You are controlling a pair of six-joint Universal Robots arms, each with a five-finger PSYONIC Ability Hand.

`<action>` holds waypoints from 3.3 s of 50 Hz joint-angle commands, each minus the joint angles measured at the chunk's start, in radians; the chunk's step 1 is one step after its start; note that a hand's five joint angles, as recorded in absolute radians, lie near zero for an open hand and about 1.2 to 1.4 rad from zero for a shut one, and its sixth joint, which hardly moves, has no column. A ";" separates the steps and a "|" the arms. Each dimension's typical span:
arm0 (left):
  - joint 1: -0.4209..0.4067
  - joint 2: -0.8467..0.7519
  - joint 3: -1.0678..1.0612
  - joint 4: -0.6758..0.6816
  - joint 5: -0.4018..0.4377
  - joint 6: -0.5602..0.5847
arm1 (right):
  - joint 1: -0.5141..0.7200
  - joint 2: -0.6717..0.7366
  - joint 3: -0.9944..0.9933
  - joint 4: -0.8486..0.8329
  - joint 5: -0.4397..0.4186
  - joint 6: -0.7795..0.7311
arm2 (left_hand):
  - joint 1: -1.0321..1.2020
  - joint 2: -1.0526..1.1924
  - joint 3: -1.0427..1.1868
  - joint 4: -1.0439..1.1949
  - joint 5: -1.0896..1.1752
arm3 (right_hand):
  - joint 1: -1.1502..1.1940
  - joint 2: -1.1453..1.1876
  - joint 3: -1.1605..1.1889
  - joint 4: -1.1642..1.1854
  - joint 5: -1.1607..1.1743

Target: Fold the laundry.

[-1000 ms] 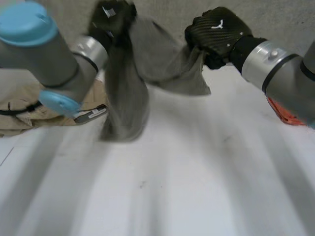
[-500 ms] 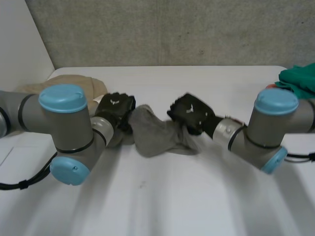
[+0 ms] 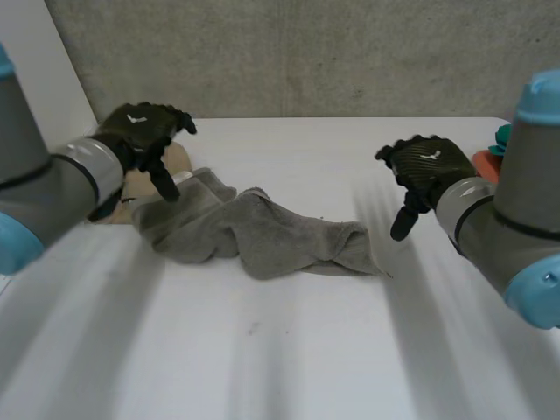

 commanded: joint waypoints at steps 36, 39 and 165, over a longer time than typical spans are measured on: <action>0.051 -0.467 0.448 -0.213 0.244 0.256 | 0.059 0.246 -0.413 0.174 -0.021 0.218 | -0.172 -0.157 -0.162 -0.155 -0.143 | 1.165 1.181 1.186 1.180 1.172; 0.048 -0.479 0.454 -0.216 0.251 0.259 | 0.088 0.146 -0.383 0.154 -0.094 0.103 | -0.172 -0.157 -0.162 -0.155 -0.143 | 1.165 1.181 1.186 1.180 1.172; 0.128 -0.180 -0.214 0.080 -0.038 0.310 | -0.202 0.077 0.169 0.018 -0.179 -0.440 | 1.049 1.065 1.060 1.067 1.078 | 1.165 1.181 1.186 1.180 1.172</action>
